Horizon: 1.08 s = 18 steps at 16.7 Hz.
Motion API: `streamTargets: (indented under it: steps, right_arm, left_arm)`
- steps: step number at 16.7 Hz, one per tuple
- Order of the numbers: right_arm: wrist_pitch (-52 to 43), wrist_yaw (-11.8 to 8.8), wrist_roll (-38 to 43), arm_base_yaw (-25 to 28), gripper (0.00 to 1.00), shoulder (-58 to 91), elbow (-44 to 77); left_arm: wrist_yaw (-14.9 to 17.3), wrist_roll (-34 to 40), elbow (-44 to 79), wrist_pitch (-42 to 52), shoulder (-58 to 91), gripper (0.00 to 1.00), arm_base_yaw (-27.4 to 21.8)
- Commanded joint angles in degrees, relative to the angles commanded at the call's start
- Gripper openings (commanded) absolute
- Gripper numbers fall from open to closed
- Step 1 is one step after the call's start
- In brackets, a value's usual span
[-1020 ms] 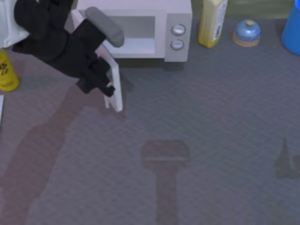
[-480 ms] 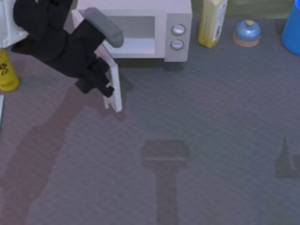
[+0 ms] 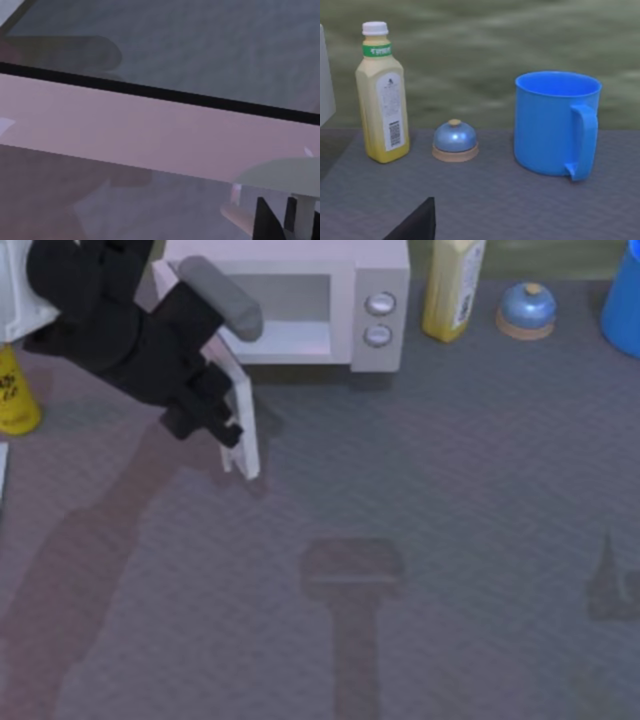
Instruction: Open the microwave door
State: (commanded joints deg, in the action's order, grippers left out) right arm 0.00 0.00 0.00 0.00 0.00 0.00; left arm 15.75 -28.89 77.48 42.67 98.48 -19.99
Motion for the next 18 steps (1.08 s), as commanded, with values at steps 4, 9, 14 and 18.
streamTargets:
  steps: [4,9,14,18]
  right_arm:
    - [0.0,0.0,0.0,0.0,1.0,0.0,0.0]
    - [0.0,0.0,0.0,0.0,1.0,0.0,0.0]
    - [0.0,0.0,0.0,0.0,1.0,0.0,0.0]
    - [0.0,0.0,0.0,0.0,1.0,0.0,0.0]
  left_arm:
    - [0.0,0.0,0.0,0.0,0.0,0.0,0.0]
    - [0.24,0.11,-0.05,0.04,0.02,0.0,-0.21]
    - [2.33,-5.07,0.1,1.75,-0.11,0.0,1.89]
    - [4.72,-10.76,-0.01,3.62,-0.46,0.0,4.25]
